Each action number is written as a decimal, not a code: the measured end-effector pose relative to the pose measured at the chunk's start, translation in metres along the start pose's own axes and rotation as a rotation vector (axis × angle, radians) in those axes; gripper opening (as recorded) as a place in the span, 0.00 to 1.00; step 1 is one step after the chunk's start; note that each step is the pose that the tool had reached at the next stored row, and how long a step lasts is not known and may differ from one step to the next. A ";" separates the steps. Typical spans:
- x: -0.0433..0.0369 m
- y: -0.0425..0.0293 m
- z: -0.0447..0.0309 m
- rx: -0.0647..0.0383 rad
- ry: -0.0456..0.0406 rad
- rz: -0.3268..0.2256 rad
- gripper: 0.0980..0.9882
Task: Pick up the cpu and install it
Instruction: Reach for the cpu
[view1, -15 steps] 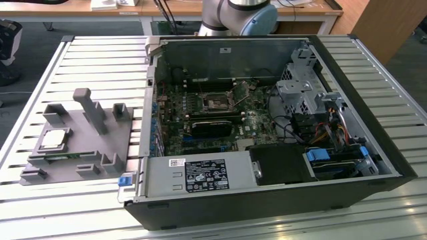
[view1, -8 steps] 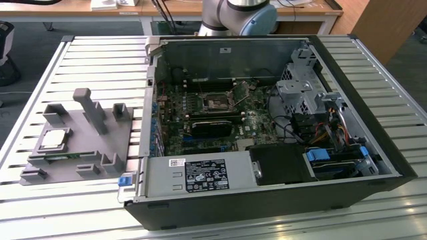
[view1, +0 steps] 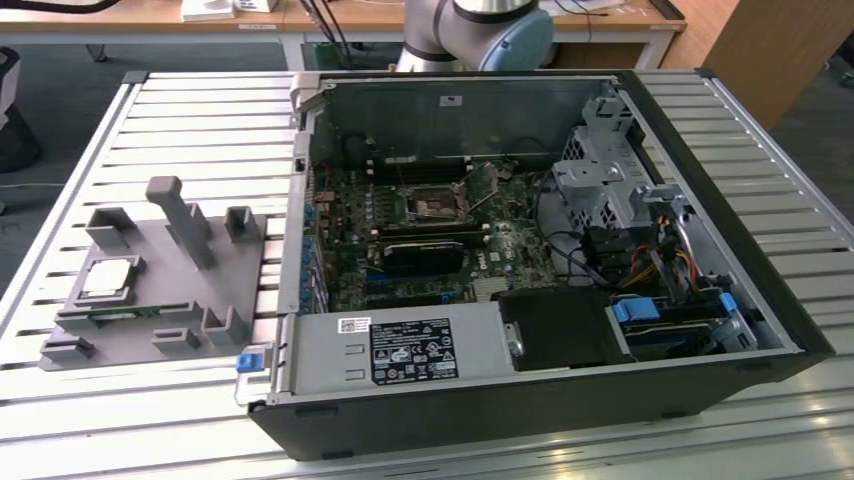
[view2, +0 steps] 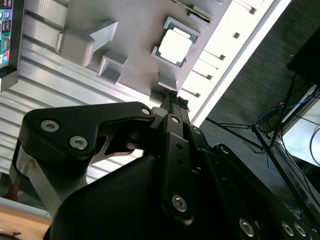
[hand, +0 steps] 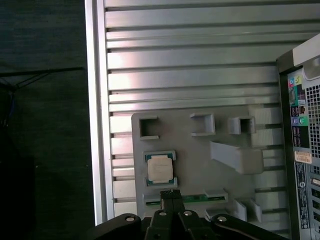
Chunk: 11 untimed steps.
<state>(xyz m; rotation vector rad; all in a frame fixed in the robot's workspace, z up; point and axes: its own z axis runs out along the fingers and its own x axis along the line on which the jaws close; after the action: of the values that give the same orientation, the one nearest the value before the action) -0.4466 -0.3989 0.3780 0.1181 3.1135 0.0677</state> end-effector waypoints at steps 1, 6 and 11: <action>0.0001 -0.0001 0.0003 0.000 0.0004 0.000 0.01; 0.0006 -0.0001 0.0014 0.000 0.0015 0.000 0.01; 0.0007 -0.0002 0.0033 0.000 0.0020 0.000 0.01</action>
<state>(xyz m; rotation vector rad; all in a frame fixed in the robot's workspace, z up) -0.4473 -0.3989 0.3748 0.1182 3.1156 0.0675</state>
